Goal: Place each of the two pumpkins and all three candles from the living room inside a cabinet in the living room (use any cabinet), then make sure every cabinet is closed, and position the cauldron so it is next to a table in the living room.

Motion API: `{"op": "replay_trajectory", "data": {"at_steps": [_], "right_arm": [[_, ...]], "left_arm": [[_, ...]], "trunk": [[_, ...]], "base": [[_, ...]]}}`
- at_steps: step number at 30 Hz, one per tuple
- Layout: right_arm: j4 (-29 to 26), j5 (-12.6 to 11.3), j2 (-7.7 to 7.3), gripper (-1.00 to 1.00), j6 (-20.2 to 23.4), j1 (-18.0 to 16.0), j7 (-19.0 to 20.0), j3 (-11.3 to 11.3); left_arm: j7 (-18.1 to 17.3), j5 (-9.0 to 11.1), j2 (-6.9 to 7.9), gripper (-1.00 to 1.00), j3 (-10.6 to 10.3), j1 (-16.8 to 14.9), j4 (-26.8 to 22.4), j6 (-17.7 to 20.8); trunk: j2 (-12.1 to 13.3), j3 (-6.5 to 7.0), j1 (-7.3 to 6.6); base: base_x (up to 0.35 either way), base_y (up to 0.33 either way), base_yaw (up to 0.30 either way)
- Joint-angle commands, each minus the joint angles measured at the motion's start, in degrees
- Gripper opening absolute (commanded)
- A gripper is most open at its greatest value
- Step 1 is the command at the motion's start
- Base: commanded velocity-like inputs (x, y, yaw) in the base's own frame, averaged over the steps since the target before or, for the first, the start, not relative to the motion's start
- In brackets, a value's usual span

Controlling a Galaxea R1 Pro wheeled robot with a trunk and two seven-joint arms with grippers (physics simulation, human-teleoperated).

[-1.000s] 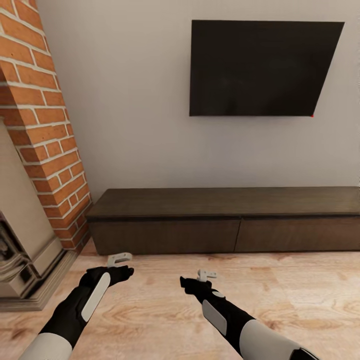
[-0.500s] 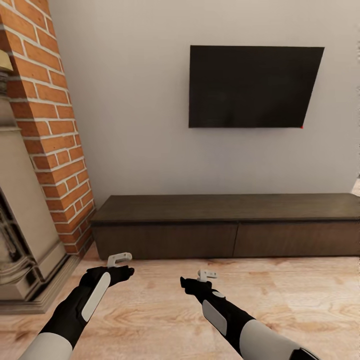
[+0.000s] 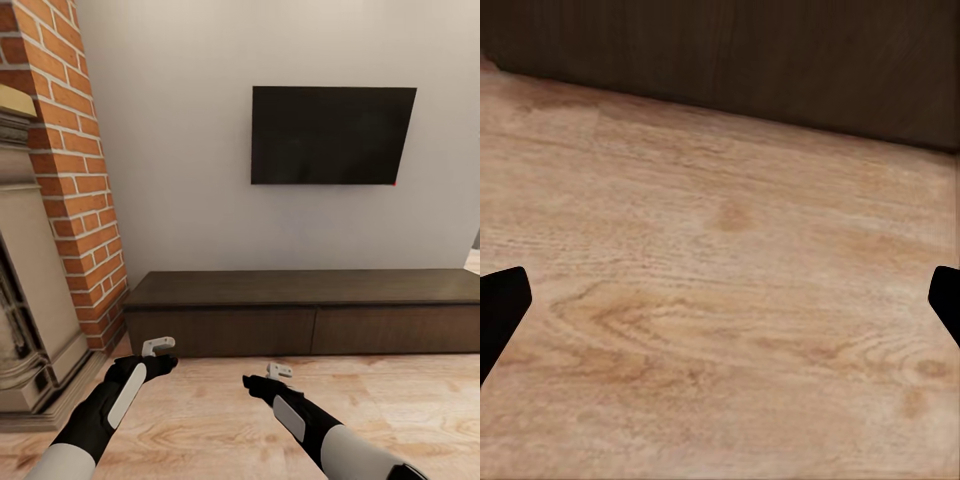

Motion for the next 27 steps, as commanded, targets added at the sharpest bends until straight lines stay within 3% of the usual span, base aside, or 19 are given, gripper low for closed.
{"op": "replay_trajectory", "data": {"at_steps": [1,6,19,27], "right_arm": [[-0.1,-0.3,-0.05,1.0,1.2,-0.1,-0.4,0.4],[-0.1,-0.3,-0.05,1.0,2.8,-0.1,-0.4,0.3],[-0.1,-0.3,-0.19,1.0,2.8,-0.1,-0.6,0.3],[-0.1,-0.4,-1.45,1.0,2.5,-0.1,-0.4,0.2]], "left_arm": [[0.6,0.6,-0.03,1.0,-0.2,0.0,0.0,0.1],[0.6,0.4,-0.19,1.0,-0.2,0.0,-0.1,0.1],[0.6,0.4,-0.14,1.0,-0.2,0.0,0.0,0.1],[0.6,0.4,0.02,1.0,-0.2,0.0,0.0,0.1]], "trunk": [[0.0,0.13,-0.04],[0.1,0.92,-0.16],[5.3,2.17,-3.02],[8.5,2.91,-4.77]], "base": [[0.0,0.0,0.091],[0.0,0.0,0.127],[0.0,0.0,0.129],[0.0,0.0,0.114]]}}
